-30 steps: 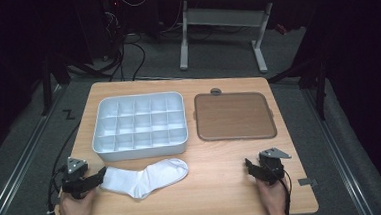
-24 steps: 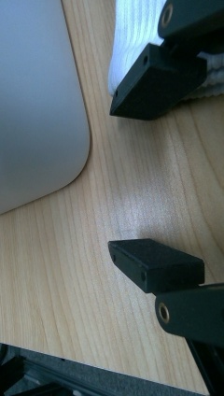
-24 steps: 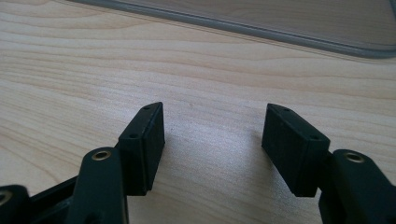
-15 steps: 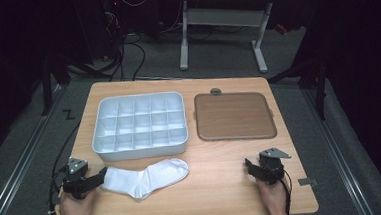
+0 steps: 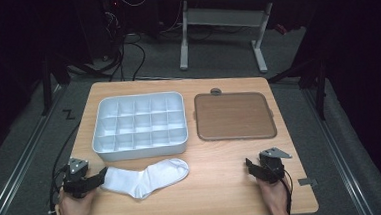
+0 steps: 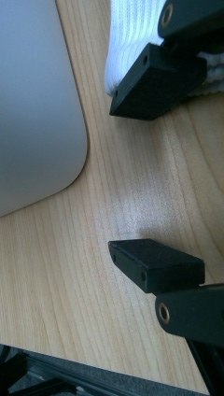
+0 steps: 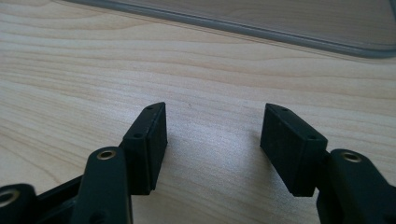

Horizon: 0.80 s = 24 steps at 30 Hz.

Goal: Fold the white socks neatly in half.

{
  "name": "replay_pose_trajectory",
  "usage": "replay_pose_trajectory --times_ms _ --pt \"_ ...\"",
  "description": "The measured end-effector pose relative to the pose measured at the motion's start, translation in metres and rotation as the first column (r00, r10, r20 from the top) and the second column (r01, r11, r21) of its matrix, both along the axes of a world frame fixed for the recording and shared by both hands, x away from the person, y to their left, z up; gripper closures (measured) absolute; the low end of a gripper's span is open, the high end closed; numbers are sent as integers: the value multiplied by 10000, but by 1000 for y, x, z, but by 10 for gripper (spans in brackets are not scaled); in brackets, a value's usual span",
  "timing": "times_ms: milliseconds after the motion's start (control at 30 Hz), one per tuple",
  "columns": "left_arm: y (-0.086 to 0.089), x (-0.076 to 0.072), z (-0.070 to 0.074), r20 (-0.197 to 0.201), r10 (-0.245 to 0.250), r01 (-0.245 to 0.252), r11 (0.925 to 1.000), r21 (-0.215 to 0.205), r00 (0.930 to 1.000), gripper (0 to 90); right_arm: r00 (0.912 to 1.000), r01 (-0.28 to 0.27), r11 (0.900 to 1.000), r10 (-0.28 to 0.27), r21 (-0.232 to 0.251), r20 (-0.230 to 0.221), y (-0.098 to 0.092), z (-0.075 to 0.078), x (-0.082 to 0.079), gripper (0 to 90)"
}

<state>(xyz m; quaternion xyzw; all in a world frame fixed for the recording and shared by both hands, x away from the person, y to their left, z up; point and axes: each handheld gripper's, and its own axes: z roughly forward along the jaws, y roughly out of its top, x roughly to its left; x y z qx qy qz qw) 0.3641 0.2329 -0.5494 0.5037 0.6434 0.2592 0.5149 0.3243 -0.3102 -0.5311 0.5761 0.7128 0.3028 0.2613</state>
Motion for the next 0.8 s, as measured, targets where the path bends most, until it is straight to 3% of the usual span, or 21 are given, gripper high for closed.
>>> replay_pose_trajectory --times_ms 233,433,667,800 --pt "1 -1 1 2 -205 205 9997 -125 9998 319 10000 12 10000 -12 -13 -80 0 1 1 449" --pt "5 -3 3 -89 -328 323 9979 -566 9994 343 9999 61 10000 -61 12 -115 0 2 0 481" --pt "11 -6 10 -245 -444 400 9870 -1558 9987 345 9998 -149 9999 149 59 -136 4 3 -2 504" --pt "11 -12 19 -26 -616 600 9803 -1883 9981 342 9991 -404 9989 407 235 -99 10 6 -4 523"
